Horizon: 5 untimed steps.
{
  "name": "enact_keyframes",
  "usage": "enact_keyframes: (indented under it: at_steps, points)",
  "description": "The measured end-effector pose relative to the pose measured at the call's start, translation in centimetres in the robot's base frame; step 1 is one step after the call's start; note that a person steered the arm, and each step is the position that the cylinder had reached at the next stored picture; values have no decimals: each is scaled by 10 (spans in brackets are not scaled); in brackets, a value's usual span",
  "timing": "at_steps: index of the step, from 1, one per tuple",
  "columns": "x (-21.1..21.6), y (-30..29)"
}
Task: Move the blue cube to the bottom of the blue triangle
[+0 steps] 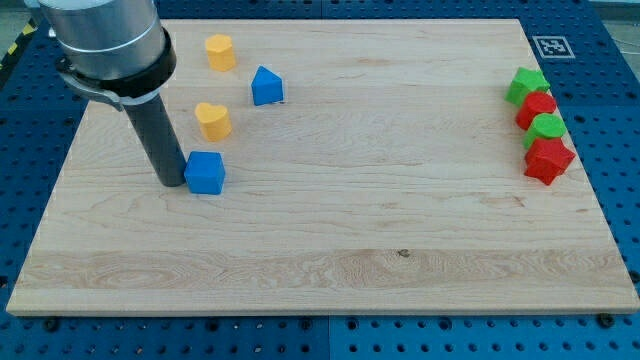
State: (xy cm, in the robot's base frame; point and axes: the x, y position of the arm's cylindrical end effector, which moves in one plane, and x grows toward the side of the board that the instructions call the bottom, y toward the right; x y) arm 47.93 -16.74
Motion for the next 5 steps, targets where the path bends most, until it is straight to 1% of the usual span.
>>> enact_keyframes:
  at_steps: [1,2,5]
  points:
    - [1,0]
    - [12,8]
    - [15,25]
